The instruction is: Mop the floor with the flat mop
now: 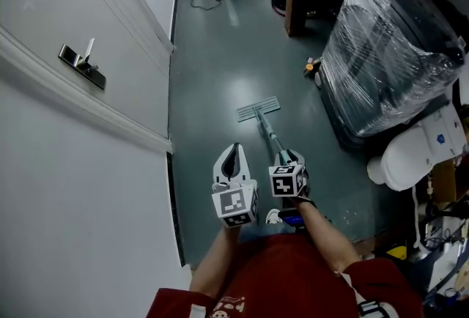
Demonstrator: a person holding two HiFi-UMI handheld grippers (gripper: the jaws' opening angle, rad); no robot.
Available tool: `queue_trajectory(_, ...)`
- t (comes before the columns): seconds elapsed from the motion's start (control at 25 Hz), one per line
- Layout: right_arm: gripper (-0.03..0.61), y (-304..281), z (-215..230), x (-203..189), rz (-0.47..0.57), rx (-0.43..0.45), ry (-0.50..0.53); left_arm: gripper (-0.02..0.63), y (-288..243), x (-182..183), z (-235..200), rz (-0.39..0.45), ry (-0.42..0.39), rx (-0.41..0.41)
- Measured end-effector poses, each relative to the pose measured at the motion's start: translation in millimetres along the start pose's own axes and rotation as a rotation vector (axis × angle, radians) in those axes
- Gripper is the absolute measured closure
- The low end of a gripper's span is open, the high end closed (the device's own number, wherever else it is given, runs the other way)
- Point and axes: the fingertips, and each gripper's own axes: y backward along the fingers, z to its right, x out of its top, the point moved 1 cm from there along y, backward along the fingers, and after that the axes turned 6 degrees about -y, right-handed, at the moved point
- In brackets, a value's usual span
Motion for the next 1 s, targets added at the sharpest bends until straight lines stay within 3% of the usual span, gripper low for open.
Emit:
queue_trajectory(0.36, 0.460, -42, -13, 48, -0.001, -0.005, 0.029, 0.598, -62, 10, -30, -0.003, 0.008, -0.029)
queue_trajectory(1.0, 0.460, -134, -73, 146, -0.011, -0.051, 0.020, 0.598, -160, 39, -146, 0.032, 0.004, -0.048)
